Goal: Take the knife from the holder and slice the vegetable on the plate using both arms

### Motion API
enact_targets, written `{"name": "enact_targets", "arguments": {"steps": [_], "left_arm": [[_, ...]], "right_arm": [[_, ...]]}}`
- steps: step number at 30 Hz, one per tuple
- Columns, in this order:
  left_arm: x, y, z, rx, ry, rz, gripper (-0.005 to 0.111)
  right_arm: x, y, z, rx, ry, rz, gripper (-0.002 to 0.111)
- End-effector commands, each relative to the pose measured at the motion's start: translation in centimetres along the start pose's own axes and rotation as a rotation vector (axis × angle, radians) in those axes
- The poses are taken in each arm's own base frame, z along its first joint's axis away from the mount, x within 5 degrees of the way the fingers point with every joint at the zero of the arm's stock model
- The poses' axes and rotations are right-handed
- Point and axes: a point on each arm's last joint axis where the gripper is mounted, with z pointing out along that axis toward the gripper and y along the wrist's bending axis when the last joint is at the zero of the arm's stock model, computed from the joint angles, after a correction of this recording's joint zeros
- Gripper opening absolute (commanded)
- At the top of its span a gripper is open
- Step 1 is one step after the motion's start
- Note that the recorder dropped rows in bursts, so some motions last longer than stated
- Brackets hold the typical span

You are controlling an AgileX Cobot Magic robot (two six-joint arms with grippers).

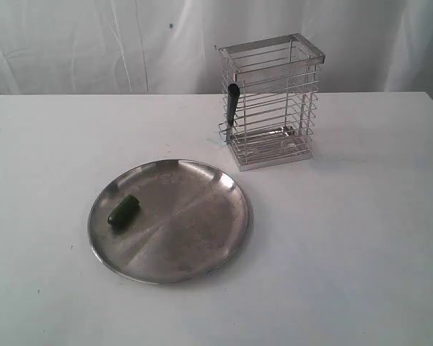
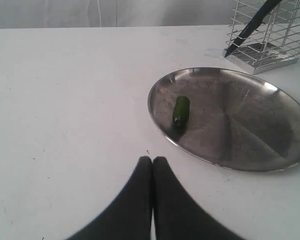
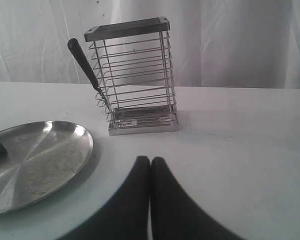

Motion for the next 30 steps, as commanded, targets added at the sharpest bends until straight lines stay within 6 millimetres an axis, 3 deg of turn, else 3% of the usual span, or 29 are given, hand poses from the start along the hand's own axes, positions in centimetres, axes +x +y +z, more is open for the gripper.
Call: {"name": "enact_targets", "arguments": {"steps": [1,21,23,25,26,29,30], "left_arm": [[0.1,-0.1,0.0,0.010,-0.001,-0.006,0.000],[0.1,0.0,0.0,-0.001,0.000,0.031,0.000],[0.1,0.1,0.0,-0.004,0.000,0.039,0.000],[0.1,0.1,0.0,-0.004,0.000,0.039,0.000],[0.1,0.1,0.0,-0.004,0.000,0.039,0.000],[0.1,0.1,0.0,-0.004,0.000,0.039,0.000],[0.1,0.1,0.0,-0.004,-0.002,0.039,0.000]], "right_arm": [[-0.3,0.0,0.0,0.001,-0.009,-0.012,0.000],[-0.7,-0.1,-0.1,0.011,-0.055,-0.012,0.000],[-2.4,-0.5,-0.3,0.049,-0.248,0.049,0.000],[-4.5,-1.2,-1.2,0.071,-0.506,0.262,0.000],[-6.1,-1.8,-2.4,0.089,-0.742,0.347,0.000],[-10.8,-2.7,-6.9,0.150,-1.272,0.392,0.000],[-12.3,-2.5,-8.0,0.131,-1.377,0.403,0.000]]}}
